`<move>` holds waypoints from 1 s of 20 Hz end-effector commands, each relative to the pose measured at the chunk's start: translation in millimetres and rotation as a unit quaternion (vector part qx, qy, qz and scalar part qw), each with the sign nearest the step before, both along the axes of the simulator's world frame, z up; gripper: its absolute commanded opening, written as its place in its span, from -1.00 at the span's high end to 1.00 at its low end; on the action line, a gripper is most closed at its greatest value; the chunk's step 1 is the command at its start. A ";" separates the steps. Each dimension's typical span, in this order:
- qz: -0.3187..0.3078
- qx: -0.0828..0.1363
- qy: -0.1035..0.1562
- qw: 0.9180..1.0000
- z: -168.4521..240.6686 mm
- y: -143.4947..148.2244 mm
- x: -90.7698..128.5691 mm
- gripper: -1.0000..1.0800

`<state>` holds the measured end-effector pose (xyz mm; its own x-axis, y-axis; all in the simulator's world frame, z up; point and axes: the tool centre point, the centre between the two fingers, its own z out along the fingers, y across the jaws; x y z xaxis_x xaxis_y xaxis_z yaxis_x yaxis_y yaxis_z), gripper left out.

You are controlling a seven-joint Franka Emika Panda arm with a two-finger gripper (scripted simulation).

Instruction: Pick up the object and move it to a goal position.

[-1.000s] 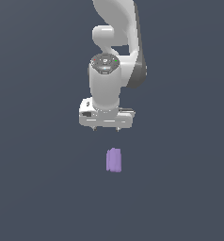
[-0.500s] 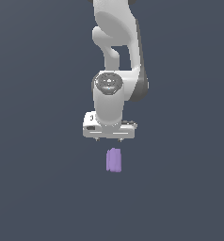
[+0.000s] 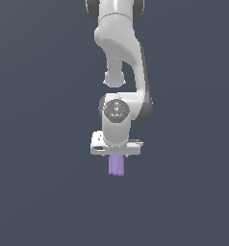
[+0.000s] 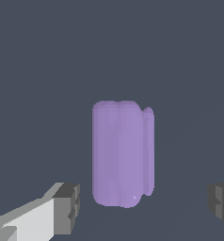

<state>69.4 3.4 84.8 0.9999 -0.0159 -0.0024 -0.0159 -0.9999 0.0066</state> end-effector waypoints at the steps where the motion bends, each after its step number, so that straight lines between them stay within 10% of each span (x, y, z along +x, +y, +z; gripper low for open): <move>1: 0.001 0.002 -0.001 1.000 -9.5 2.8 4.9 -0.92; 20: 0.002 0.003 -0.001 1.000 -60.2 5.9 7.9 -0.92</move>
<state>77.5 9.2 32.7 0.9999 -0.0125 -0.0004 -0.0125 -0.9999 0.0002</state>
